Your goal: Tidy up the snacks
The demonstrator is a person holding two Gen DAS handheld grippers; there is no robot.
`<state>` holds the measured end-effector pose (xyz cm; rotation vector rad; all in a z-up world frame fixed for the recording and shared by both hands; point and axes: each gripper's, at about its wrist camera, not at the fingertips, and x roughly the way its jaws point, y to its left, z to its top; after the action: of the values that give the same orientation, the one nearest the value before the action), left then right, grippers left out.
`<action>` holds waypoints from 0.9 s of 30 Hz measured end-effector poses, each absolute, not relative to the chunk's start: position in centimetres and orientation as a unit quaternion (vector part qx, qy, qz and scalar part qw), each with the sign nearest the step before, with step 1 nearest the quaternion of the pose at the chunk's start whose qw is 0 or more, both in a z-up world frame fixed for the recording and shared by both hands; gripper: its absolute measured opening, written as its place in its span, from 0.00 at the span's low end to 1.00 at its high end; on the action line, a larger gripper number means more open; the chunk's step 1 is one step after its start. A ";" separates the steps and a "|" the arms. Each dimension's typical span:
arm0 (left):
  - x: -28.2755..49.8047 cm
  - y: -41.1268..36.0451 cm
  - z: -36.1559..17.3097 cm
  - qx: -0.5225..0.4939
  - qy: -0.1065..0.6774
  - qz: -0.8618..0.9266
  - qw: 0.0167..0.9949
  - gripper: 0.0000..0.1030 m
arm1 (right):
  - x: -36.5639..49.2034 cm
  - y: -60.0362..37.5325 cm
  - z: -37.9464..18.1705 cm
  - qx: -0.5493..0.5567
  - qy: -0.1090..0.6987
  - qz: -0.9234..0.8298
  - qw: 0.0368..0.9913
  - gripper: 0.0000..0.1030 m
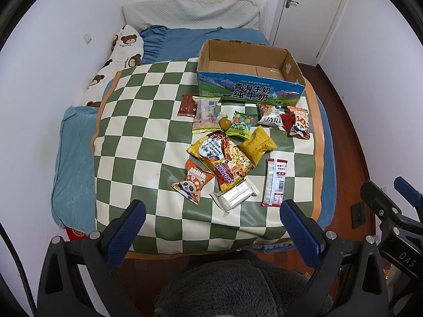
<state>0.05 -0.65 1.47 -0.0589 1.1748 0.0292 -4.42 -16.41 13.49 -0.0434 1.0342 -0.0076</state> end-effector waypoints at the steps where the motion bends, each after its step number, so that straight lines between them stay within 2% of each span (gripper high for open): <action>1: 0.1 -0.7 1.4 -0.027 0.554 0.014 0.832 1.00 | -4.4 -16.3 13.5 -0.020 0.494 -0.003 0.869 1.00; 8: 0.4 -0.7 0.9 -0.032 0.560 0.014 0.827 1.00 | -3.9 -16.0 13.0 -0.014 0.499 0.003 0.866 1.00; 14: 3.4 0.6 -2.2 -0.052 0.572 0.026 0.818 1.00 | -2.7 -16.5 11.8 0.004 0.506 0.001 0.863 1.00; 20: 10.3 3.0 -9.3 -0.124 0.629 0.034 0.766 1.00 | 1.2 -17.4 6.6 0.038 0.520 -0.017 0.853 1.00; 27: 17.8 2.8 -21.2 -0.214 0.719 0.030 0.661 1.00 | 6.1 -18.9 -2.3 0.075 0.559 -0.046 0.824 1.00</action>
<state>17.77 2.84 -21.23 -0.4849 1.6260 0.0669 6.13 -18.89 -2.34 0.1588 1.1887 -0.0987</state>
